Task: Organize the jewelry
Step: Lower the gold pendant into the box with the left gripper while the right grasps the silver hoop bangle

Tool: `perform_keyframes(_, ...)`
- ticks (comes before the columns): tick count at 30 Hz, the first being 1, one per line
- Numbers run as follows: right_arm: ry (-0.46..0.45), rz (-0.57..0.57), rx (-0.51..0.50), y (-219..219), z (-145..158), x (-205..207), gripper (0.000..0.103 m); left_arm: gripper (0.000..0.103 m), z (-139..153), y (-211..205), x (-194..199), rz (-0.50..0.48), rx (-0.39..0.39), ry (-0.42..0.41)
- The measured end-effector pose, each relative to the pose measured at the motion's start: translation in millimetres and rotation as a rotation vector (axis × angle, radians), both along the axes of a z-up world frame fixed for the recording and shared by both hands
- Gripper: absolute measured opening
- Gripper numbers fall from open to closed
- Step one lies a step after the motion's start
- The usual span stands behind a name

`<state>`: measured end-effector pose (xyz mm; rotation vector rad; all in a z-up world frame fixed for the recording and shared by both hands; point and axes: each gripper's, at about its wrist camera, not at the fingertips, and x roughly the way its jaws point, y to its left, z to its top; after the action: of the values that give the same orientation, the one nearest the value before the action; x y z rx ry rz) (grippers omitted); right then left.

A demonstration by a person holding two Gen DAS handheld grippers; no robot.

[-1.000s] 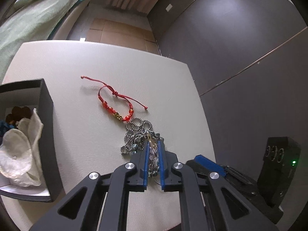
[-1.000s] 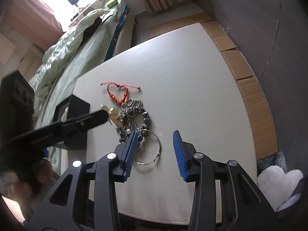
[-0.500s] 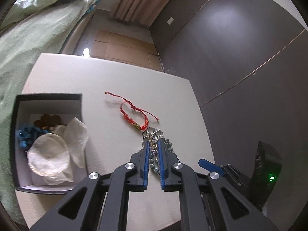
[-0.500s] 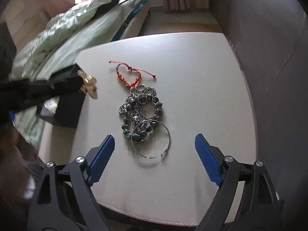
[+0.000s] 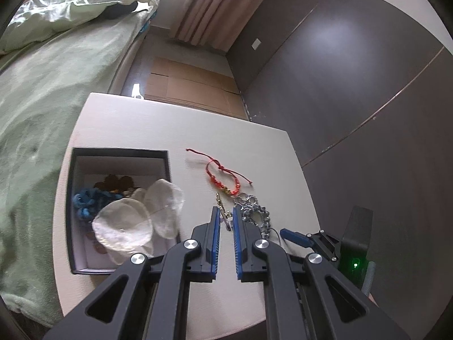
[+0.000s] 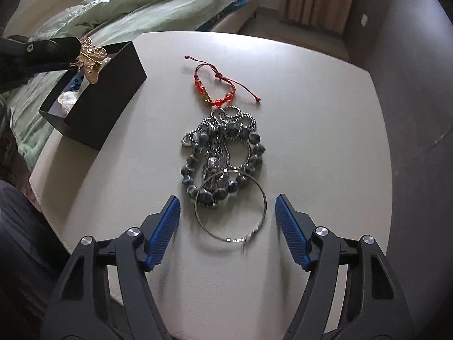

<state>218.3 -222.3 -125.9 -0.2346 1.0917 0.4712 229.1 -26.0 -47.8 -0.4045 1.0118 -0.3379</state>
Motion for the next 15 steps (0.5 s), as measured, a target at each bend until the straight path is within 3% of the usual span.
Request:
perform_keyframes(3, -0.025, 0.023, -0.007, 3, -1, 0, 0.068, 0.007, 1, 7, -1, 0.008, 0.003, 0.0)
perform_keyframes(5, -0.028, 0.009, -0.009, 0, 0, 2, 0.053, 0.007, 0, 12, -3, 0.015, 0.005, 0.001)
perform_keyframes(6, -0.024, -0.003, 0.004, -4, 2, 3, 0.051, 0.007, 0, 14, -3, 0.019, 0.006, 0.003)
perform_keyframes(15, -0.03, 0.003, 0.037, 3, 19, -5, 0.05, 0.007, 12, 28, -6, 0.043, 0.0, -0.016)
